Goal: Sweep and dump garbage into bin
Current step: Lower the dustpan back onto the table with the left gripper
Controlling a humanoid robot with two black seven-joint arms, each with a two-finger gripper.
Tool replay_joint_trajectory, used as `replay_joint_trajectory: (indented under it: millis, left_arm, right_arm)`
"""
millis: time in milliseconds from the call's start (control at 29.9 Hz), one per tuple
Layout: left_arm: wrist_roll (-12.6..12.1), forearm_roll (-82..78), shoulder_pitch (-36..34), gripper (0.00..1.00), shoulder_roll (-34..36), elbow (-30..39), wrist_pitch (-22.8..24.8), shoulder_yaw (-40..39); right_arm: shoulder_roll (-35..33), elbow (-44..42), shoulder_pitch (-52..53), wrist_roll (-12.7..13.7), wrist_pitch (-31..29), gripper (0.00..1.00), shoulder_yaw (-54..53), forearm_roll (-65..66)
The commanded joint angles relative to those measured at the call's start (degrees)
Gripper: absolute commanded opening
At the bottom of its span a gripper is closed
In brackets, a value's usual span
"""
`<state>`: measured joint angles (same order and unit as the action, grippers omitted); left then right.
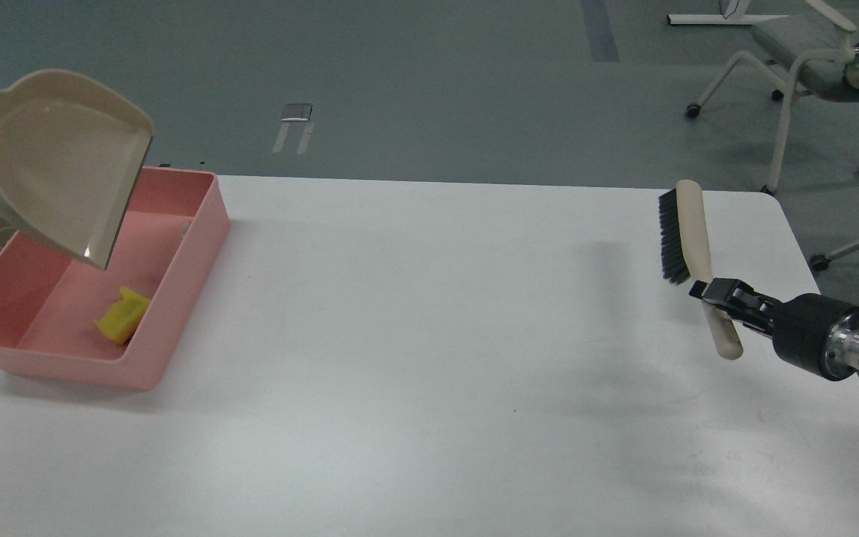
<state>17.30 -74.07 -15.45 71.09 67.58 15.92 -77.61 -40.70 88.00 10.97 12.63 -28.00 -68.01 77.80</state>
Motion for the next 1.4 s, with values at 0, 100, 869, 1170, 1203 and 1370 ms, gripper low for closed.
replay_joint_trajectory:
  millis: [0, 100, 869, 1170, 1203, 1370]
  left_arm:
    - [-1.91, 4.36, -6.08, 0.0, -3.4, 0.0, 2.53, 0.09]
    - [-6.56, 11.03, -8.63, 0.0, -9.18, 0.0, 4.81, 0.35]
    - [-11.14, 13.52, -7.05, 0.0, -48.13, -0.61, -12.04, 28.39]
    - [-15.37, 14.22, -4.25, 0.0, -55.26, -0.7, -20.31, 27.25]
    - [-15.37, 14.31, -3.8, 0.0, -55.62, -0.7, -20.66, 27.16]
    - [-15.1, 14.57, -1.61, 0.0, -56.23, -0.7, -24.26, 26.99]
  right_arm:
    - [-1.57, 0.07, -0.94, 0.03, 0.0, 0.0, -2.04, 0.07]
    - [-5.42, 0.5, -2.17, 0.03, 0.0, 0.0, -2.4, -0.02]
    - [-15.46, 2.52, -6.83, -0.15, 0.0, 0.0, -2.39, 0.16]
    - [-15.63, 3.67, -8.5, -0.32, 0.0, 0.0, -1.87, 0.07]
    - [-15.72, 3.67, -8.5, -0.32, 0.0, 0.0, -1.69, 0.07]
    - [-15.9, 3.67, -8.77, -0.5, 0.0, 0.0, -0.2, -0.02]
